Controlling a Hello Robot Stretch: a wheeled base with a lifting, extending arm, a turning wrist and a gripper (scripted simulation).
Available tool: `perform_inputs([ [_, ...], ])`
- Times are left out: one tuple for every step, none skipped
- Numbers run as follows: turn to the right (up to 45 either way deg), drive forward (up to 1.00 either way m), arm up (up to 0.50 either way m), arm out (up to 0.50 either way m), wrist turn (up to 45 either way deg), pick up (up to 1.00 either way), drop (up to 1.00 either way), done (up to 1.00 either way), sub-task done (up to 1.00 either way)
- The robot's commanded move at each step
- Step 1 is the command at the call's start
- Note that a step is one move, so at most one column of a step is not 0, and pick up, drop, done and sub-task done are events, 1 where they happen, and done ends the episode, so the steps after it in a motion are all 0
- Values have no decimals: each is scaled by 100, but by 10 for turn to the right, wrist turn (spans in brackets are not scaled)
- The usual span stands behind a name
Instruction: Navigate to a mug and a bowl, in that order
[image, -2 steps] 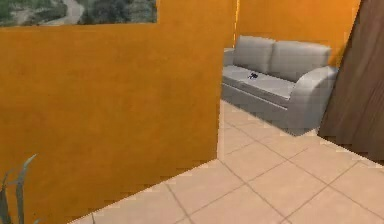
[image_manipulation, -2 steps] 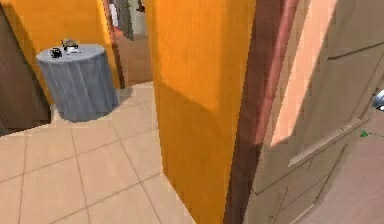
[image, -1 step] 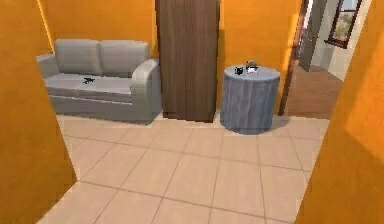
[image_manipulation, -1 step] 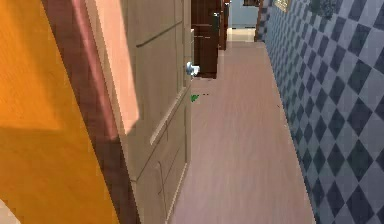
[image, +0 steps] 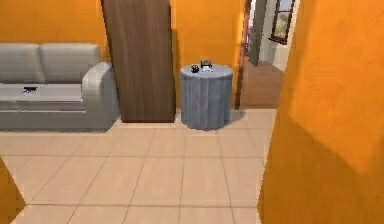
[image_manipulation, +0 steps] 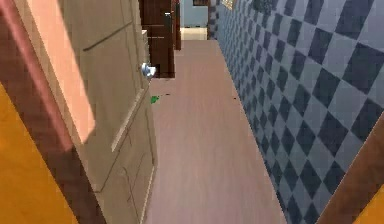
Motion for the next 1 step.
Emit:
perform_inputs([
  [0,100,0,0,0,0,0,0,0],
])
